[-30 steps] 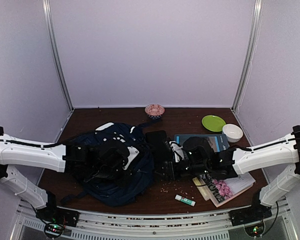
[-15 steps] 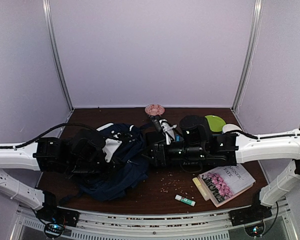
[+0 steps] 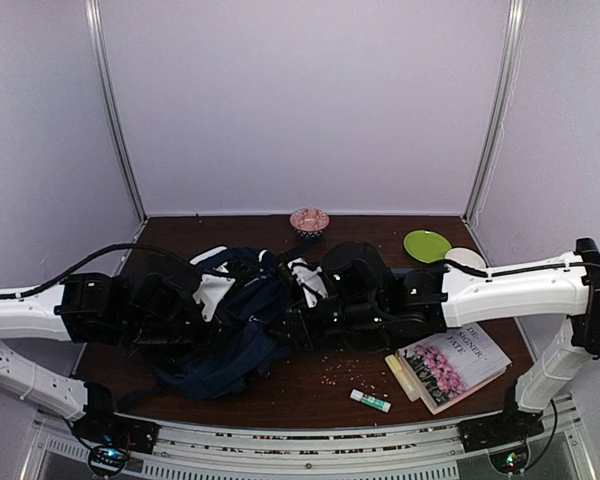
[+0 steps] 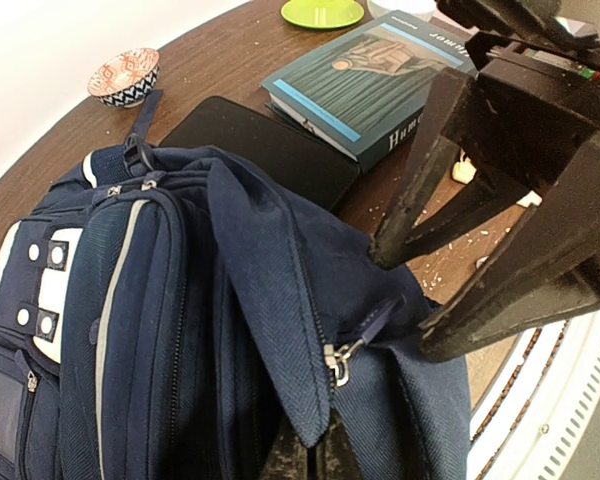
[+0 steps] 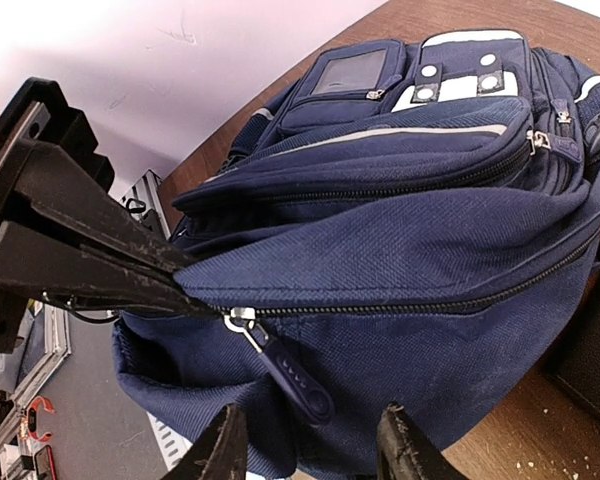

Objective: Pack the student bag
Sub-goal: Unzip the student bag at the center of the board.

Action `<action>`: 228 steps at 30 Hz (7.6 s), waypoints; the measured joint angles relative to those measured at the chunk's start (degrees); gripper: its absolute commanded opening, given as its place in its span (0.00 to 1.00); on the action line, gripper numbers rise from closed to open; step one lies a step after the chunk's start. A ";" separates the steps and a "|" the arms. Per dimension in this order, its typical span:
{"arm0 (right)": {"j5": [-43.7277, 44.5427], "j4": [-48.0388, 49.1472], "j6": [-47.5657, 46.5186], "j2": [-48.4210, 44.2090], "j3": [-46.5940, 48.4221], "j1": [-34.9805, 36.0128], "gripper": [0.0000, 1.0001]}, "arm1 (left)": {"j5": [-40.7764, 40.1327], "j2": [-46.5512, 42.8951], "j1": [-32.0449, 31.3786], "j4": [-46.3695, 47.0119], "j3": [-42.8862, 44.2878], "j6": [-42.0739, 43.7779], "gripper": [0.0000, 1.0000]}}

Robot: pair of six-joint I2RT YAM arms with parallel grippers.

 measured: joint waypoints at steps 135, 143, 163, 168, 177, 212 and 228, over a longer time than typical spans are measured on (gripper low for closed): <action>24.04 11.58 23.91 -23.08 -29.42 -4.72 0.55 | 7.56 40.79 13.75 6.38 38.10 -11.39 0.82; 23.28 13.46 24.48 -20.17 -29.03 -4.72 0.57 | 1.92 24.00 9.92 0.28 27.30 -8.98 0.87; 21.75 13.40 30.36 -7.41 -22.01 -6.14 0.57 | 0.81 31.54 7.19 5.38 15.43 -6.08 0.91; 22.82 12.26 30.36 -13.73 -26.47 -6.21 0.56 | -1.33 37.13 7.93 5.01 19.67 -5.25 0.91; 23.41 10.84 28.70 -17.51 -28.59 -6.25 0.54 | -7.32 43.91 8.24 2.64 22.16 -4.48 0.46; 15.45 8.74 29.07 -11.04 -14.38 -7.56 0.56 | -3.37 22.21 9.88 0.96 18.34 -0.90 0.00; -0.46 29.29 29.88 -2.32 -18.03 -10.23 0.46 | -0.92 18.91 11.15 -0.20 18.36 2.23 0.00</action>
